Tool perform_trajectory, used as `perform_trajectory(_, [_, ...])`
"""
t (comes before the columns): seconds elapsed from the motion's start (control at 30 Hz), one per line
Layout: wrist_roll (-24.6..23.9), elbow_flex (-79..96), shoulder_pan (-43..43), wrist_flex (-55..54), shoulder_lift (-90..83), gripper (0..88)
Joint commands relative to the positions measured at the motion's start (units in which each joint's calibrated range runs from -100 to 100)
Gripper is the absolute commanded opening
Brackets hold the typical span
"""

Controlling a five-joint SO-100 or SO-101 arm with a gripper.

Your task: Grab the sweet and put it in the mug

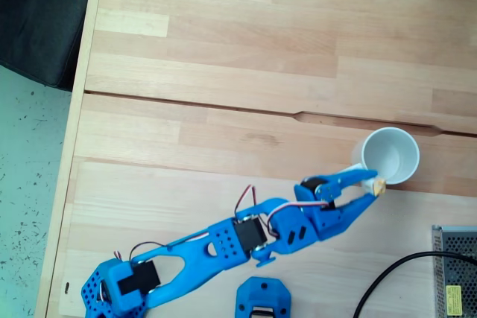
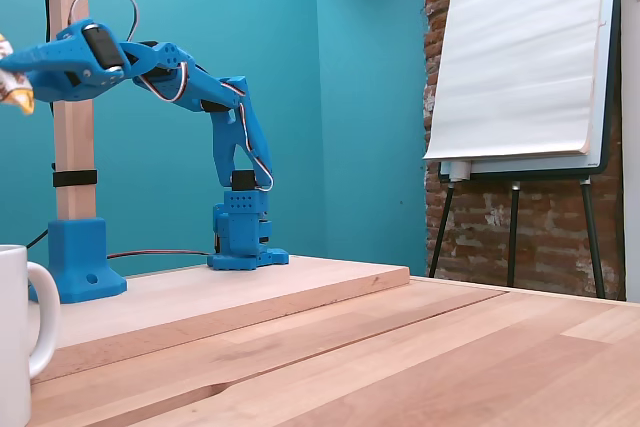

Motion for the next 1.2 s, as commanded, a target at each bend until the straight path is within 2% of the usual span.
perform_trajectory(0.0, [-0.83,-11.15,-1.15,-1.60,1.68,0.0])
perform_trajectory(0.23, [-2.74,-21.32,-0.79,-1.60,8.82,0.0])
perform_trajectory(0.43, [-2.39,-27.11,2.70,-1.60,15.10,0.0])
perform_trajectory(0.7, [-2.88,-38.53,2.40,-1.60,24.23,0.0])
perform_trajectory(1.17, [-2.78,-40.76,1.53,-1.60,28.53,0.0])
